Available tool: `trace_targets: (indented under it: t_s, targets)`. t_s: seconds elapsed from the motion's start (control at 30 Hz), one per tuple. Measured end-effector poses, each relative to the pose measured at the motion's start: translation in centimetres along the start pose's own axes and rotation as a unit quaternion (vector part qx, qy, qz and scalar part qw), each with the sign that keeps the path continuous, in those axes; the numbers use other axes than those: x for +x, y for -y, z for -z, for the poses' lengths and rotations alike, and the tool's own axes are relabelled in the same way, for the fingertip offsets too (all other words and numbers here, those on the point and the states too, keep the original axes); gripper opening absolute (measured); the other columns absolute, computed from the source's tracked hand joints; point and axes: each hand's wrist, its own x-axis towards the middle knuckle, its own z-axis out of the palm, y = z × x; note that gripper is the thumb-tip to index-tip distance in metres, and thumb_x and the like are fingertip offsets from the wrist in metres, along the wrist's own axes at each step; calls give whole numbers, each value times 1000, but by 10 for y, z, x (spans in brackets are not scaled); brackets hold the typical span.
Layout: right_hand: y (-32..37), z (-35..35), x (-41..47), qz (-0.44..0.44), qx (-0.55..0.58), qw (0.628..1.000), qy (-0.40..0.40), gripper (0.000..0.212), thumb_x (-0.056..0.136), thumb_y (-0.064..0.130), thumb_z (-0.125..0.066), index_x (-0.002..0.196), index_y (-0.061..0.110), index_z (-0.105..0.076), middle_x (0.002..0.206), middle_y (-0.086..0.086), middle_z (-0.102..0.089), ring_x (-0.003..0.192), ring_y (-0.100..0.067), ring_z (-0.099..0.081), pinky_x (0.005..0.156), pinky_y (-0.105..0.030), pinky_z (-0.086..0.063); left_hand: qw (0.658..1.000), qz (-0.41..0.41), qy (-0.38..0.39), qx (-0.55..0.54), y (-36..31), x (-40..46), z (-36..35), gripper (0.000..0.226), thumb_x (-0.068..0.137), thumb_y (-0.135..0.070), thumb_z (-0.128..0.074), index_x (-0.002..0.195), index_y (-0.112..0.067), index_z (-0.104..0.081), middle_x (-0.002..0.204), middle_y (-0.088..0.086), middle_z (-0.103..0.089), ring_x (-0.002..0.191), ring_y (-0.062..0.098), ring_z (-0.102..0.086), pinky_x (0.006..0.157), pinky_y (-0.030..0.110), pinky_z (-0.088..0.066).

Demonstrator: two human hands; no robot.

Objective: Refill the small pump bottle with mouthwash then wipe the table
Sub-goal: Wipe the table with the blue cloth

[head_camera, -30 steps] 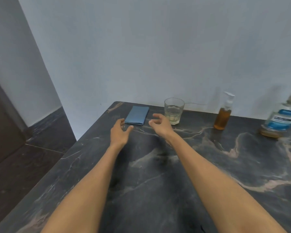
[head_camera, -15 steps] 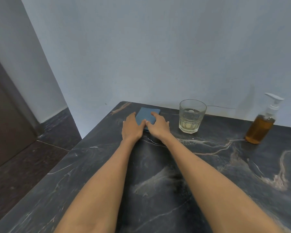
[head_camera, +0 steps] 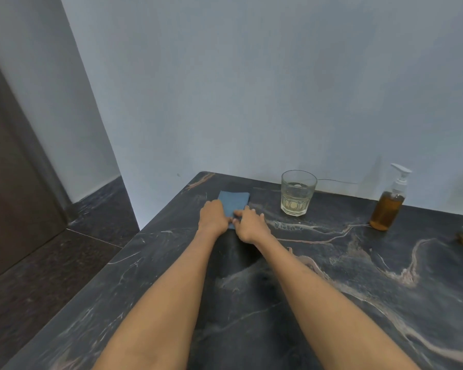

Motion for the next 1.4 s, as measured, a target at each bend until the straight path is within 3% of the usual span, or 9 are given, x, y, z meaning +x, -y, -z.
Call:
trace_targets:
  t_s: [0.27,0.53,0.7,0.83,1.03,1.23,1.4]
  targets:
    - [25,-11,-94,26,-66,997,29,38,98,26,-39,134,16,-44,150,-13,-24,141,-28,-12,114,-45,1,999,18,29,37,12,-94,28,44,80,-17,-71,115,0,-52,122,19,-52,110,32,-52,89,36,-44]
    - [31,-25,-202,73,-82,994,29,35,97,26,-41,129,17,-50,151,-13,-24,141,-24,-14,114,-46,1,998,26,11,64,13,-214,40,32,85,-7,-61,116,-2,-52,126,17,-43,114,33,-46,90,38,-45]
    - [23,-24,-267,118,-111,986,30,37,96,32,-42,130,19,-50,148,-13,-29,140,-24,-17,113,-49,3,997,3,-1,77,18,-283,39,38,86,-13,-63,122,-6,-52,129,14,-41,119,31,-44,94,38,-45]
    - [15,-29,-311,136,-107,985,15,41,97,32,-41,136,19,-43,151,-11,-24,141,-23,-16,113,-48,4,999,-20,-20,30,33,-321,29,30,88,-15,-62,117,-10,-57,130,9,-43,120,27,-43,94,37,-42]
    - [9,-32,-336,125,-83,989,9,43,97,34,-40,136,18,-42,153,-10,-19,143,-23,-6,113,-46,3,991,-56,-53,-111,52,-352,17,37,83,-11,-66,119,-16,-57,133,0,-43,125,16,-41,101,23,-32]
    - [25,-42,-324,106,-40,993,-35,50,100,27,-32,145,10,-22,155,-10,-13,143,-22,-4,115,-40,-1,959,-78,-158,-224,41,-353,19,32,93,-2,-47,122,-10,-55,137,-1,-40,125,6,-38,103,10,-24]
    - [35,-49,-314,114,-33,993,-5,52,98,19,-36,146,12,-18,154,-15,-9,143,-26,-3,115,-38,-5,950,-97,-134,-266,25,-335,22,32,92,6,-41,116,-4,-59,127,6,-54,117,9,-48,103,12,-32]
